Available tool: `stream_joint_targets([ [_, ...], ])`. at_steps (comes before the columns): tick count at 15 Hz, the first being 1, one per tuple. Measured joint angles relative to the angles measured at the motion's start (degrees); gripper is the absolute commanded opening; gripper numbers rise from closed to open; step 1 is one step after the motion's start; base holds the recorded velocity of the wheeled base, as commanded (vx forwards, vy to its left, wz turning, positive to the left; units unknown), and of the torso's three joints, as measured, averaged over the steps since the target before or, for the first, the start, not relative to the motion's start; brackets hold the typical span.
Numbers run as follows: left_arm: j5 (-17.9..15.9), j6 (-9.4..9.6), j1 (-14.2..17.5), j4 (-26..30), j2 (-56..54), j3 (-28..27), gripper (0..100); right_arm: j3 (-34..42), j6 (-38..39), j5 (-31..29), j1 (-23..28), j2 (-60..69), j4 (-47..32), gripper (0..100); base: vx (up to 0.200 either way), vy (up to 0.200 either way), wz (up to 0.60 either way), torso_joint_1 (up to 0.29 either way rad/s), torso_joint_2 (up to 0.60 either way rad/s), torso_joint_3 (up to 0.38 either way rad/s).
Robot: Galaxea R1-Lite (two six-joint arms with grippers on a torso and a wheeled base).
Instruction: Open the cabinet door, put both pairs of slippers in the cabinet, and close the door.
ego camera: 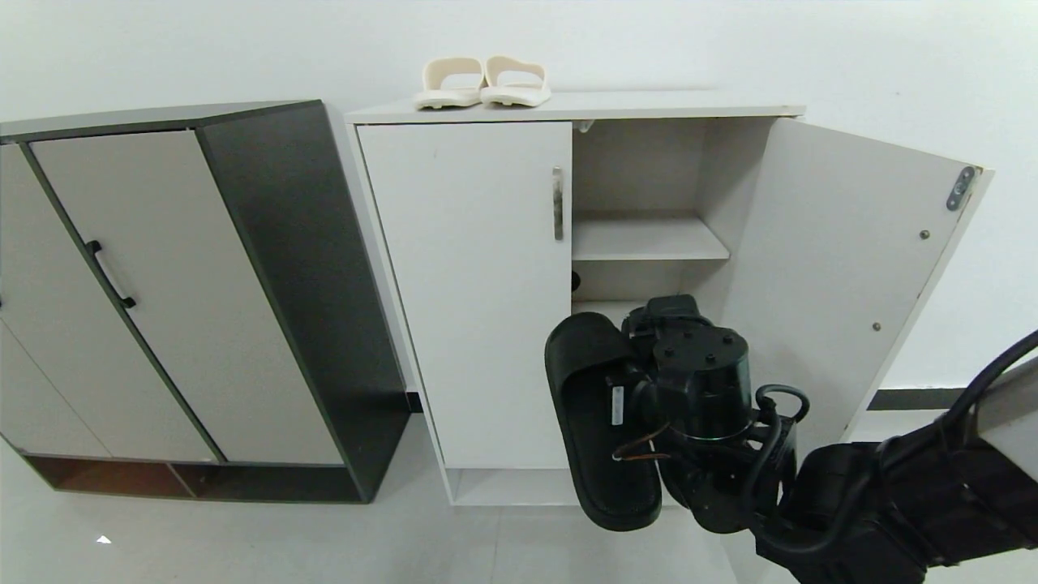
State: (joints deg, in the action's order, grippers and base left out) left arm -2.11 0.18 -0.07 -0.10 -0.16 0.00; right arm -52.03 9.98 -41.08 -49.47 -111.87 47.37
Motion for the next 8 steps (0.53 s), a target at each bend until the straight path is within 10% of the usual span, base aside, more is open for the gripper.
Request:
stream_joint_targets([
  [4,0.0,0.0,0.0,0.0,0.0,0.0,0,-0.4,0.0,-0.1,0.1,-1.4,0.0,0,0.0,-0.2,0.0,0.001,0.0,0.001],
  [8,0.0,0.0,0.0,0.0,0.0,0.0,0,-0.5,0.2,-0.2,0.1,-2.0,0.2,0,0.0,0.0,0.0,0.0,0.0,0.0],
])
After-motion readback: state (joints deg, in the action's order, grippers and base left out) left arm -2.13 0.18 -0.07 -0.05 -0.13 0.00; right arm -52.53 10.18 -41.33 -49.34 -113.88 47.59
